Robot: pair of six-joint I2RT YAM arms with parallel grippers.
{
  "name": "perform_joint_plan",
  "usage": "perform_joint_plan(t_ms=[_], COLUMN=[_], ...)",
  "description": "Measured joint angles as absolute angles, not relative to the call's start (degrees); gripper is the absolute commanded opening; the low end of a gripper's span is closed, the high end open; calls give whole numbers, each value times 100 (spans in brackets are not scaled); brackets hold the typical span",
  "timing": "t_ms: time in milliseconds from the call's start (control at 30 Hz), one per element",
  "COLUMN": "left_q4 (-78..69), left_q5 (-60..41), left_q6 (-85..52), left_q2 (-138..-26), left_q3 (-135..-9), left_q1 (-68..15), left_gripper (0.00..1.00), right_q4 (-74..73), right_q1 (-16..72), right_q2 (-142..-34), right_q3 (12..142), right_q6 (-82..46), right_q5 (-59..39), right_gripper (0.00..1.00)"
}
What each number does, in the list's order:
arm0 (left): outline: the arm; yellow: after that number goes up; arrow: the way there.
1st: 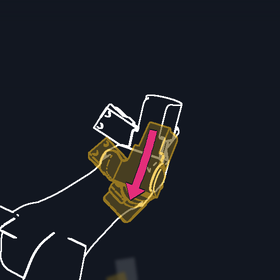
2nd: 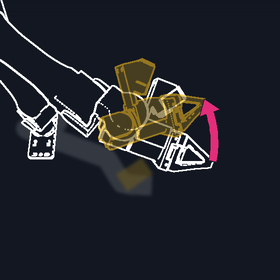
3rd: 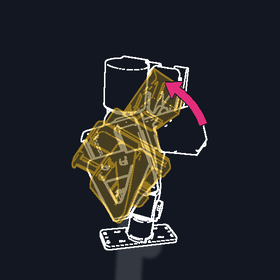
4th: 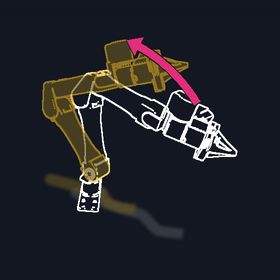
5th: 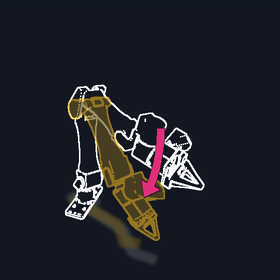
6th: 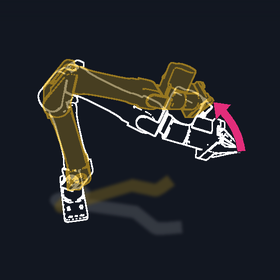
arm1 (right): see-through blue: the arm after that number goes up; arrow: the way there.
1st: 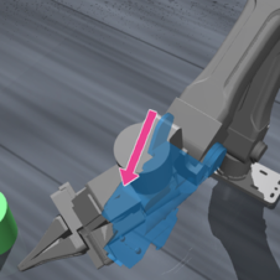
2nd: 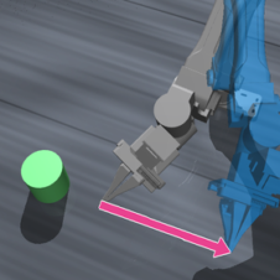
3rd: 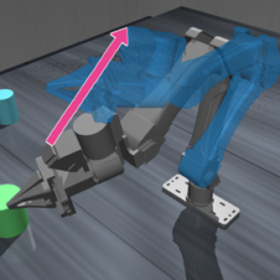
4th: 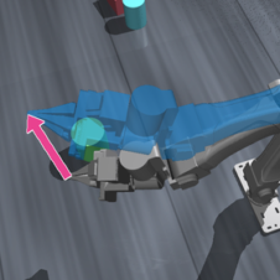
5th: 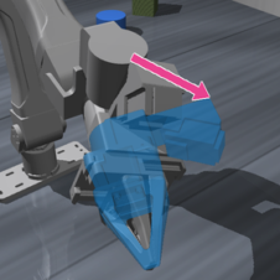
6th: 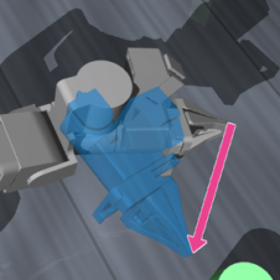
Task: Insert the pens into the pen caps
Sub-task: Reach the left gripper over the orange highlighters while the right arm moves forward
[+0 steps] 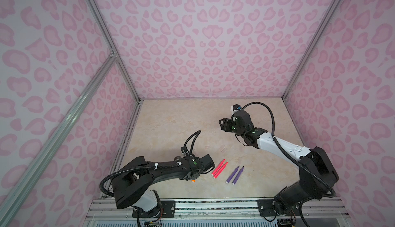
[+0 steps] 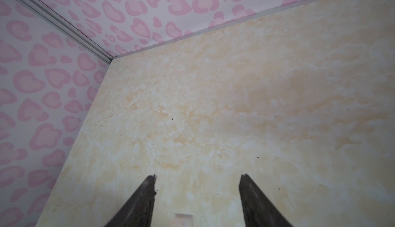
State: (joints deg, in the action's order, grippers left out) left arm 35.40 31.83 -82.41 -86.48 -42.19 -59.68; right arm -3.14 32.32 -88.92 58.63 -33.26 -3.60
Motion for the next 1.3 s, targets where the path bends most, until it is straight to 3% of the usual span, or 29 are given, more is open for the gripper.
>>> perform_joint_plan(t_ms=[667, 1300], left_q4=[3448, 2703], left_q5=[2910, 3046], left_q6=[-7542, -7334], left_q2=[-8359, -8685], left_q3=[-4042, -3774], left_q1=[-5964, -5883], left_gripper=[59, 51], right_q4=[84, 325], right_q1=[3472, 3813], right_q2=[-8156, -8123], right_q3=[5301, 5511], right_q6=[-3194, -3166], right_q5=[502, 937], right_gripper=[63, 63])
